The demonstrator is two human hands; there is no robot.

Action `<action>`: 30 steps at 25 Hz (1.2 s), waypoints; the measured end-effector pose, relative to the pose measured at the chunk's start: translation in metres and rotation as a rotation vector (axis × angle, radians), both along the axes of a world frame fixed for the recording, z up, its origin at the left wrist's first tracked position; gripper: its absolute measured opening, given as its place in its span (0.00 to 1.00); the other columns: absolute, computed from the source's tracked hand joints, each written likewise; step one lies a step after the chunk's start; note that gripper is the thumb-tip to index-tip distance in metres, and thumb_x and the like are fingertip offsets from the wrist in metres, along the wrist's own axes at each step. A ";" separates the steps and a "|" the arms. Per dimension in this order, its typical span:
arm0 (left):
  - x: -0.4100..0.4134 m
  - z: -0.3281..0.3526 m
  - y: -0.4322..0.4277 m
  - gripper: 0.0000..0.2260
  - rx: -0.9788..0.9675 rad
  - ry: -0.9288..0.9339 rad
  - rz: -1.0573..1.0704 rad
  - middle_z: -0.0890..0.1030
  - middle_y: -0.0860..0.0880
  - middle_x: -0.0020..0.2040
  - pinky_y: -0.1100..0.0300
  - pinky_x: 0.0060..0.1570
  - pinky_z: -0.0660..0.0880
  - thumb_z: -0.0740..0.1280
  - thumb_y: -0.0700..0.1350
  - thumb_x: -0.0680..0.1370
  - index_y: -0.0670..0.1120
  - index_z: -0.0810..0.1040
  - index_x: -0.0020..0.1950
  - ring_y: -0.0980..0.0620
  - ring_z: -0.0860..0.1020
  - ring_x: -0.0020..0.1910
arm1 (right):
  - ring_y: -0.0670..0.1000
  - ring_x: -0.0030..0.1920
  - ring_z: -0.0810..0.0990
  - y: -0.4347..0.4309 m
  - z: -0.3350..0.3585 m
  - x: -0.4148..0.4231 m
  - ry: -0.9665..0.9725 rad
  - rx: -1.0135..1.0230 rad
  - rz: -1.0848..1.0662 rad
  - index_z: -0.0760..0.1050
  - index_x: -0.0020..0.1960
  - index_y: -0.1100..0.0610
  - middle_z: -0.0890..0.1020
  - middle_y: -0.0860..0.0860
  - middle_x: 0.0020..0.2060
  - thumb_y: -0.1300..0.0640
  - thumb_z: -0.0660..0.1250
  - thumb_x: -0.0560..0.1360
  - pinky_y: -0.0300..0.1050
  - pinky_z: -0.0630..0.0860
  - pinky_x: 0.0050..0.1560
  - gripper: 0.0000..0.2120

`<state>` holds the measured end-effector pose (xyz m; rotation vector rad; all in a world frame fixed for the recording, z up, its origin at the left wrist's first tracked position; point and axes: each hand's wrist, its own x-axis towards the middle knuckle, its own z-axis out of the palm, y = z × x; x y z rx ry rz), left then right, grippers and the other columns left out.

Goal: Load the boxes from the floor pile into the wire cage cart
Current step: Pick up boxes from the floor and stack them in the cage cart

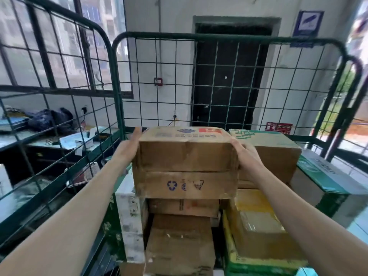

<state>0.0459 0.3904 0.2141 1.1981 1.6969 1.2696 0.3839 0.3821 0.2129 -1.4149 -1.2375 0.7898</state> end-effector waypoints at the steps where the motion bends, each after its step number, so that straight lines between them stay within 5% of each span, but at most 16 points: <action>1: 0.002 -0.010 0.001 0.37 -0.038 -0.046 -0.024 0.80 0.41 0.57 0.39 0.57 0.76 0.60 0.77 0.72 0.43 0.79 0.54 0.40 0.78 0.56 | 0.43 0.42 0.71 0.005 -0.010 -0.001 -0.023 -0.036 -0.025 0.70 0.65 0.56 0.73 0.46 0.44 0.38 0.61 0.81 0.45 0.74 0.42 0.23; 4: 0.006 -0.045 0.022 0.19 -0.021 -0.070 0.016 0.82 0.42 0.46 0.41 0.50 0.79 0.68 0.62 0.74 0.45 0.80 0.43 0.42 0.80 0.46 | 0.47 0.45 0.74 0.027 -0.044 0.004 -0.058 -0.098 -0.082 0.71 0.61 0.57 0.77 0.51 0.50 0.41 0.61 0.82 0.50 0.76 0.46 0.20; 7: 0.008 -0.066 0.040 0.21 -0.029 -0.133 -0.002 0.82 0.37 0.44 0.50 0.44 0.74 0.71 0.57 0.75 0.38 0.84 0.49 0.44 0.78 0.43 | 0.49 0.46 0.75 0.044 -0.068 0.009 -0.081 -0.155 -0.061 0.72 0.61 0.58 0.78 0.53 0.52 0.44 0.61 0.82 0.47 0.72 0.40 0.18; 11: 0.015 -0.082 0.067 0.10 -0.057 -0.285 0.011 0.80 0.43 0.44 0.53 0.40 0.70 0.69 0.49 0.81 0.46 0.78 0.42 0.47 0.75 0.41 | 0.50 0.45 0.77 0.069 -0.099 0.006 -0.095 -0.172 -0.040 0.72 0.56 0.58 0.79 0.53 0.49 0.46 0.63 0.82 0.43 0.71 0.36 0.14; 16: 0.020 -0.105 0.113 0.04 -0.063 -0.382 0.014 0.82 0.38 0.49 0.36 0.53 0.80 0.68 0.42 0.81 0.42 0.78 0.47 0.42 0.80 0.46 | 0.47 0.49 0.77 0.106 -0.131 0.003 -0.088 -0.171 -0.055 0.72 0.57 0.57 0.78 0.49 0.49 0.48 0.62 0.83 0.45 0.78 0.44 0.12; 22: 0.014 -0.131 0.166 0.05 -0.061 -0.384 0.019 0.83 0.38 0.49 0.35 0.54 0.79 0.68 0.42 0.81 0.41 0.81 0.52 0.40 0.82 0.46 | 0.44 0.47 0.76 0.151 -0.139 0.000 -0.139 -0.152 -0.064 0.72 0.59 0.56 0.78 0.47 0.49 0.49 0.62 0.83 0.39 0.72 0.39 0.11; 25: 0.010 -0.149 0.183 0.10 -0.071 -0.411 0.043 0.82 0.36 0.51 0.29 0.54 0.77 0.68 0.42 0.81 0.37 0.79 0.59 0.39 0.81 0.49 | 0.47 0.51 0.78 0.168 -0.151 -0.002 -0.153 -0.187 -0.051 0.72 0.62 0.55 0.79 0.49 0.53 0.47 0.63 0.82 0.47 0.79 0.48 0.14; 30: -0.002 -0.168 0.188 0.22 -0.118 -0.484 0.063 0.75 0.43 0.67 0.35 0.50 0.81 0.66 0.44 0.83 0.44 0.68 0.76 0.38 0.78 0.61 | 0.47 0.53 0.78 0.176 -0.166 -0.011 -0.165 -0.174 -0.034 0.70 0.61 0.53 0.79 0.48 0.53 0.45 0.63 0.82 0.49 0.79 0.54 0.14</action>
